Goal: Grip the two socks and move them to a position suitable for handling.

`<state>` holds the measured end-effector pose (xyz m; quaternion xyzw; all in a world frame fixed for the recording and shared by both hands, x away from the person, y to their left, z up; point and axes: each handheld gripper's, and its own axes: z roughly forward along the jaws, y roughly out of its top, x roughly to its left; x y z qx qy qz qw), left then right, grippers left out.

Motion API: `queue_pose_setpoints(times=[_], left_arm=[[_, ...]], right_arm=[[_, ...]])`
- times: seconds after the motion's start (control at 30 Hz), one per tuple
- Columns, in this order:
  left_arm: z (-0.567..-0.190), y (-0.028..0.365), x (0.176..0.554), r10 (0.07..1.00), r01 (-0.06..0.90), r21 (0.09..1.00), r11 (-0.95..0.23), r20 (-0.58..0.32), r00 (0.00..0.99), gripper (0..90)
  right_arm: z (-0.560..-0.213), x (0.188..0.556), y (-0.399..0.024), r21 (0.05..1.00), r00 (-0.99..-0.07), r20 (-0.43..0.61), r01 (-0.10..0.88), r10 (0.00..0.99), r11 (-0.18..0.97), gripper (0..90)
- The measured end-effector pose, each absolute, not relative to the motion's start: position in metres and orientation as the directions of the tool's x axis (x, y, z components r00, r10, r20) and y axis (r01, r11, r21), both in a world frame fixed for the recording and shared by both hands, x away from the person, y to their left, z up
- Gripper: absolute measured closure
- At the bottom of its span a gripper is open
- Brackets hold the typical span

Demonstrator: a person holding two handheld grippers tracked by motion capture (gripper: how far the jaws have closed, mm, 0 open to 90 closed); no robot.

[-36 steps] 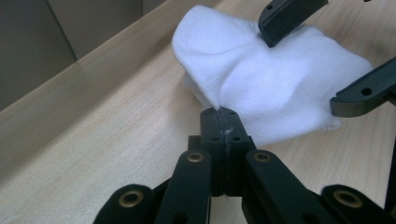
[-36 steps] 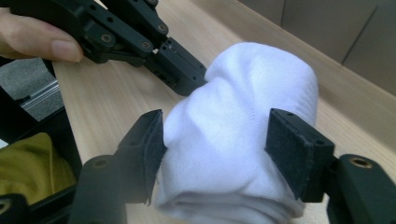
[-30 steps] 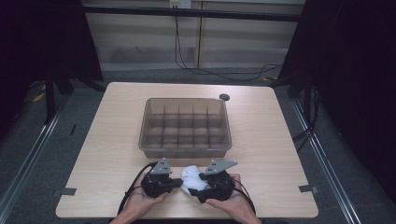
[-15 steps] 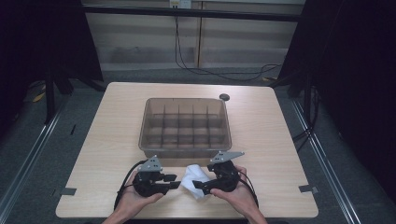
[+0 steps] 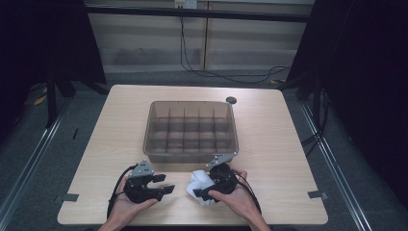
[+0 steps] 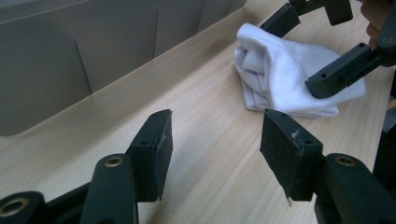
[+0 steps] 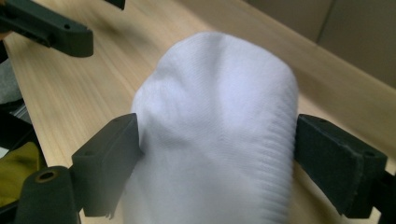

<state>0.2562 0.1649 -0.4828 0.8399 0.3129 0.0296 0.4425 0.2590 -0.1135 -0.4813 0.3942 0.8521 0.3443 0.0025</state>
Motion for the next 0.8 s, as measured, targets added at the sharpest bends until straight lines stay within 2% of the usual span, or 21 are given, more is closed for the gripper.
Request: queue_pose_setpoints(times=[0.23, 0.57, 0.63, 0.8], left_arm=[[-0.480, 0.168, 0.258, 0.555, 0.498, 0.770, -0.399, -0.229, 0.800, 44.8], [-0.478, 0.176, 0.262, 0.569, 0.507, 0.776, -0.376, -0.239, 0.787, 45.6], [-0.478, 0.176, 0.262, 0.567, 0.513, 0.775, -0.370, -0.249, 0.785, 46.4], [-0.477, 0.175, 0.262, 0.562, 0.507, 0.775, -0.377, -0.244, 0.790, 46.5]], right_arm=[[-0.487, 0.259, -0.105, 0.558, -0.700, 0.256, 0.671, 0.667, 0.489, 13.5], [-0.490, 0.253, -0.095, 0.564, -0.750, 0.182, 0.609, 0.635, 0.558, 11.3], [-0.488, 0.256, -0.098, 0.570, -0.739, 0.215, 0.626, 0.638, 0.532, 15.7], [-0.480, 0.259, -0.110, 0.588, -0.698, 0.216, 0.651, 0.683, 0.480, 13.2]])
